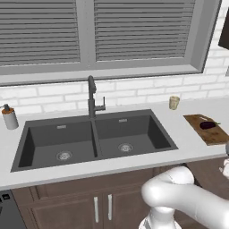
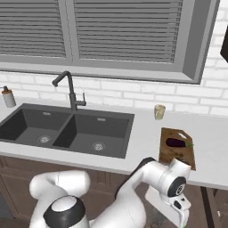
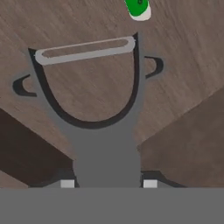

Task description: Place the appropriate cutting tool for cutting the eggplant skin on the cutting board.

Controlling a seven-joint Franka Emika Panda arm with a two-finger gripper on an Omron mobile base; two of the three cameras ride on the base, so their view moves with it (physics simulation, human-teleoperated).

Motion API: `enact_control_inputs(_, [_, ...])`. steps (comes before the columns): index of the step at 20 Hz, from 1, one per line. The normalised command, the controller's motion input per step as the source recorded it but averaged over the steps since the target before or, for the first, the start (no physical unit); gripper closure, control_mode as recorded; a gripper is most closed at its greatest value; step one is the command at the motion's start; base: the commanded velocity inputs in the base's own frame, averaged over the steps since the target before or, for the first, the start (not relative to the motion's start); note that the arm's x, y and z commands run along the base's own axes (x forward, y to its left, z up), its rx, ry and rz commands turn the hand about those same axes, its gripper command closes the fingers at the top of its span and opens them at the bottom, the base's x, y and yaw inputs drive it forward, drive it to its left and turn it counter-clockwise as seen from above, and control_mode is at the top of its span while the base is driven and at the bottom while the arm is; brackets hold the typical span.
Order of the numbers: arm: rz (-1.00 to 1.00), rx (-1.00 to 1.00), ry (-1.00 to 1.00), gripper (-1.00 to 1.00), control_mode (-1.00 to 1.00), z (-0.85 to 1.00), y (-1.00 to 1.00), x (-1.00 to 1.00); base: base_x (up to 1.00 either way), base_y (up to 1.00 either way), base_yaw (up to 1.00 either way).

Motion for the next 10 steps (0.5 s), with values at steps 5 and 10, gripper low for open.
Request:
enact_control_inputs(5, [-0.15, 0.01, 0.04, 1.00, -1.00, 1.00, 0.00, -0.40, 0.00, 0.00, 0.00])
enact_control_inputs(10, [-0.15, 0.00, 0.00, 1.00, -1.00, 1.00, -0.01, -0.01, 0.00, 0.00, 0.00])
